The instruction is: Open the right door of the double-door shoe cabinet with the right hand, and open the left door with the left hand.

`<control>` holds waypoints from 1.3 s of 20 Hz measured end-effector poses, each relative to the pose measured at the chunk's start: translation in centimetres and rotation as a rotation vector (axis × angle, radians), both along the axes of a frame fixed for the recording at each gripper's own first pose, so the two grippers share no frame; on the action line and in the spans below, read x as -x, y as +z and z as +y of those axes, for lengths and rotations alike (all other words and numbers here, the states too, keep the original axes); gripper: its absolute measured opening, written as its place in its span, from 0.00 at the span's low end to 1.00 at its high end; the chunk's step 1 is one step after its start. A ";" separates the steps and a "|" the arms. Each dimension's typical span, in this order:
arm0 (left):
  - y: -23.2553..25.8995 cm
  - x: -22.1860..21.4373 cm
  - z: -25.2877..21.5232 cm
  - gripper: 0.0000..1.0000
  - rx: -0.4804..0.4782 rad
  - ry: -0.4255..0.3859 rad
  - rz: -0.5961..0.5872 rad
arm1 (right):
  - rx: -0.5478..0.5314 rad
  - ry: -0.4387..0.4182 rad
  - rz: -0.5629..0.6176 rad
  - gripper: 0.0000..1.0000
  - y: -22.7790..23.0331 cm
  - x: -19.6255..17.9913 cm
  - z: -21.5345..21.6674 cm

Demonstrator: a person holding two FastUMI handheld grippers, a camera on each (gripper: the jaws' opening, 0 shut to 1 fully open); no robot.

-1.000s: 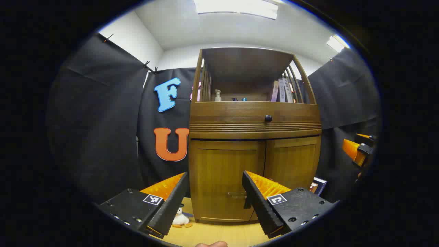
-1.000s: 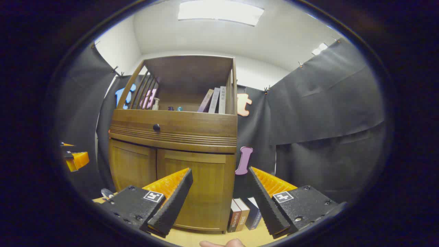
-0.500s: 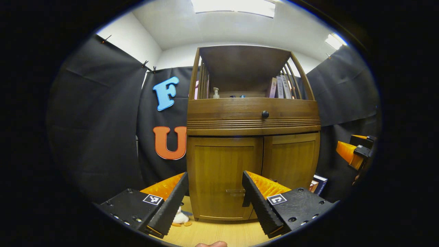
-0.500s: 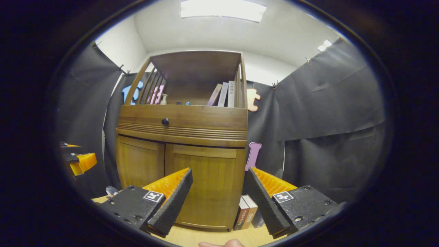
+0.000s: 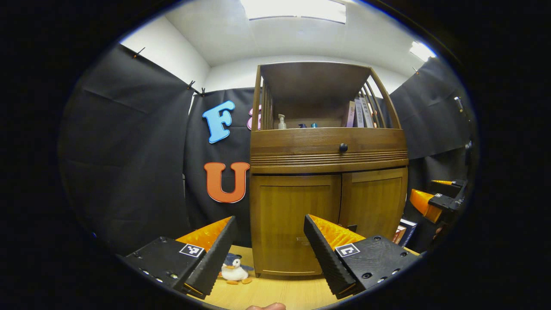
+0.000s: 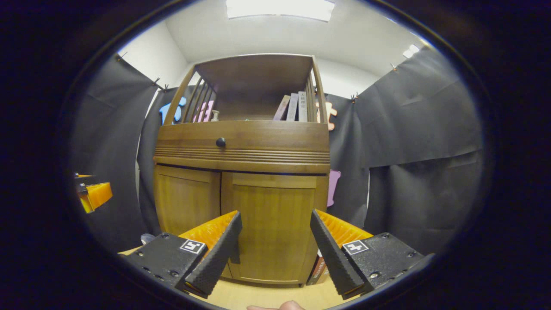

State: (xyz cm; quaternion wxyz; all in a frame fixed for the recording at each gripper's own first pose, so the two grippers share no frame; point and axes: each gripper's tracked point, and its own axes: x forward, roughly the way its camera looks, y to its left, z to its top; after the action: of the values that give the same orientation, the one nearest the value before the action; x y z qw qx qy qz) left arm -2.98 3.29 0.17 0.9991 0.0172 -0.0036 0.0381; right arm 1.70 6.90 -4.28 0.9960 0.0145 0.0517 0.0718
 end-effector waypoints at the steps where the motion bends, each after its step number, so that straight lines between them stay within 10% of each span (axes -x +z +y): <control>1: 0.1 0.4 0.5 0.95 -0.003 0.010 -0.001 | -0.004 0.013 0.011 1.00 -0.4 -0.3 0.6; 14: 0.4 5.8 7.8 0.95 -0.064 0.210 0.004 | -0.040 0.123 0.171 0.99 -8.1 -5.4 8.5; 26: -1.2 8.2 10.5 0.95 -0.073 0.329 0.038 | -0.010 0.084 0.273 0.77 -17.3 -10.6 11.3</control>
State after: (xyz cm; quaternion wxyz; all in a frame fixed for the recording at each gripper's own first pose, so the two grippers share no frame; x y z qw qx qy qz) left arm -11.21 13.84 -1.04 0.9780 0.0546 0.0170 0.2008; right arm 12.27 18.21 -21.58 0.9757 0.0269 0.1870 0.1112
